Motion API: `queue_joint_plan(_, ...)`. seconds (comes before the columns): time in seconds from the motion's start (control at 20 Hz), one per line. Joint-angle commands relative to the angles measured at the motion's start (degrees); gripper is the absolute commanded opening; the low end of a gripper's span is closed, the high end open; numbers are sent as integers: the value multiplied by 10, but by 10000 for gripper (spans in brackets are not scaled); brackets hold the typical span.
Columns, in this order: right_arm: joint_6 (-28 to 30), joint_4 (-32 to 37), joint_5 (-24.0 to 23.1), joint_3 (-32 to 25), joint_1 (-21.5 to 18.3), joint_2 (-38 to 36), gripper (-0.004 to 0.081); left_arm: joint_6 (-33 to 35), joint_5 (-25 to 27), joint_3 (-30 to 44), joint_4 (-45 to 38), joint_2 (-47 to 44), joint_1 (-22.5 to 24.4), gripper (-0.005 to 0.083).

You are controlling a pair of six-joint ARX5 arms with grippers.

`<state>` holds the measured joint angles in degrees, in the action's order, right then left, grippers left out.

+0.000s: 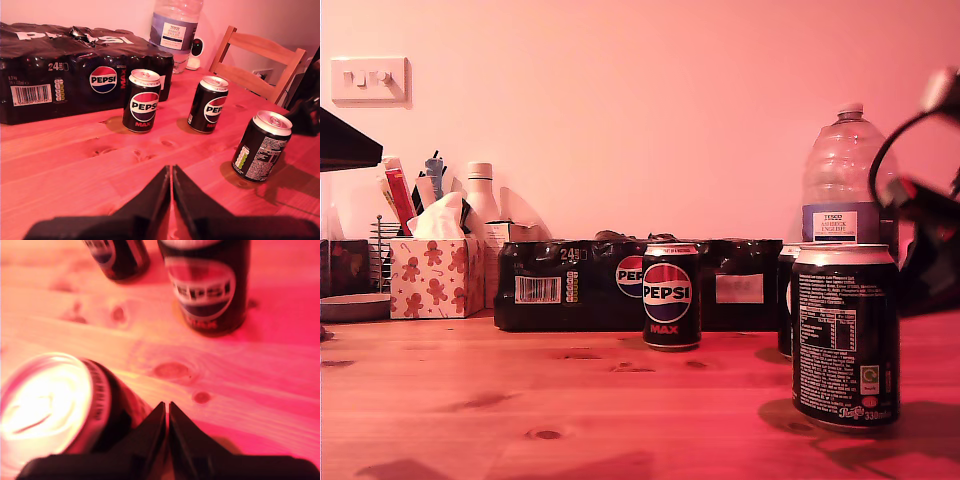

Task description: Stack up the Pepsi cans on top of each other

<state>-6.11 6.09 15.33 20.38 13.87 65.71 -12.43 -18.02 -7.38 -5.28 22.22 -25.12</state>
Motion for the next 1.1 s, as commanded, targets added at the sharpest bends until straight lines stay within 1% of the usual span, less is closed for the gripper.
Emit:
queue_joint_plan(0.0,1,17,11,-4,10,13,-13,4,-2,10,-9,0,-2,-21)
queue_joint_plan(0.2,0,52,12,-3,45,24,-13,4,-2,10,-8,0,-2,-21)
queue_joint_plan(0.3,-16,69,12,-2,64,24,-13,4,-2,10,-8,0,-2,-21)
queue_joint_plan(0.45,-30,71,12,0,90,24,-13,8,1,10,-9,0,-2,-21)
queue_joint_plan(0.65,-32,75,13,0,123,24,-13,9,1,10,-14,0,-2,-21)
queue_joint_plan(0.8,-31,91,13,1,149,24,-13,9,0,10,-23,0,-2,-21)
queue_joint_plan(0.95,-31,104,3,3,160,24,-13,9,0,10,-30,0,-2,-21)
queue_joint_plan(1.05,-17,103,-21,3,153,24,-13,9,1,10,-30,0,-2,-21)
